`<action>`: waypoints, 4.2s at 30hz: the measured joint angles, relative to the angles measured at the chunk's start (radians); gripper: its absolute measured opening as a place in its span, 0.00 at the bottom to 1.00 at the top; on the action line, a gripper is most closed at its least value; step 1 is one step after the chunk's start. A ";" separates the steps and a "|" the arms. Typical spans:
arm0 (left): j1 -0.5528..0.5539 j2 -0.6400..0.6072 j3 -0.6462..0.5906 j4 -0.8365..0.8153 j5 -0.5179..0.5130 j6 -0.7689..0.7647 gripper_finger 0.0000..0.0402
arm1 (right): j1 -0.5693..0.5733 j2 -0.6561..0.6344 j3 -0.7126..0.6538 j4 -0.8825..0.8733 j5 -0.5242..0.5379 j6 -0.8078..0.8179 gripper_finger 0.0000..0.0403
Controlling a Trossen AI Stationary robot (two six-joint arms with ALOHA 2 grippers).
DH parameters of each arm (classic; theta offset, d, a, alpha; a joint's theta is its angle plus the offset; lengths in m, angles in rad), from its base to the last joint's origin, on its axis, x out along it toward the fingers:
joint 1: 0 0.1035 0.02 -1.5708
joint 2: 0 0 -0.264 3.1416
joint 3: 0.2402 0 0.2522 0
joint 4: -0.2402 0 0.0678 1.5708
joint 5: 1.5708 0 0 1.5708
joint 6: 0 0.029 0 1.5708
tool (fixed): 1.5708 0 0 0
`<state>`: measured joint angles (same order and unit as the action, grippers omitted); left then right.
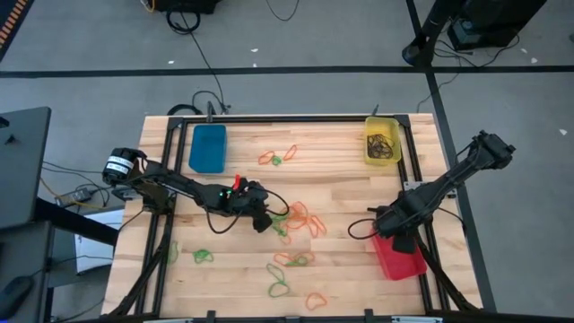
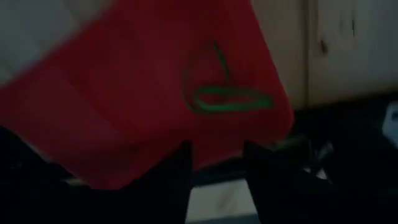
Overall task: Sort rubber bands into baskets
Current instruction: Put the green rubber band into the red bin
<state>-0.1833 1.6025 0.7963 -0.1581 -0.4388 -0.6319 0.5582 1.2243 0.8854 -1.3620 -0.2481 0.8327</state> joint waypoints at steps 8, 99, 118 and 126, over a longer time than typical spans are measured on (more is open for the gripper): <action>0.000 0.000 0.000 0.009 -0.003 0.000 0.31 | -0.086 0.000 0.064 0.170 0.262 -0.231 0.53; 0.683 0.243 0.229 0.121 0.643 0.956 0.01 | -1.170 0.927 1.047 0.042 -0.169 -1.446 0.44; 0.639 0.113 0.230 0.127 0.609 0.935 0.00 | -1.118 0.909 0.601 0.920 -0.458 -1.097 0.40; 0.639 0.113 0.230 0.134 0.588 0.935 0.01 | -1.114 0.830 0.531 1.032 -0.471 -1.044 0.40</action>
<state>0.4561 1.7157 1.0264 -0.0239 0.1493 0.3027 -0.5556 2.0542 1.4166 -0.3304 -0.7191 -0.2111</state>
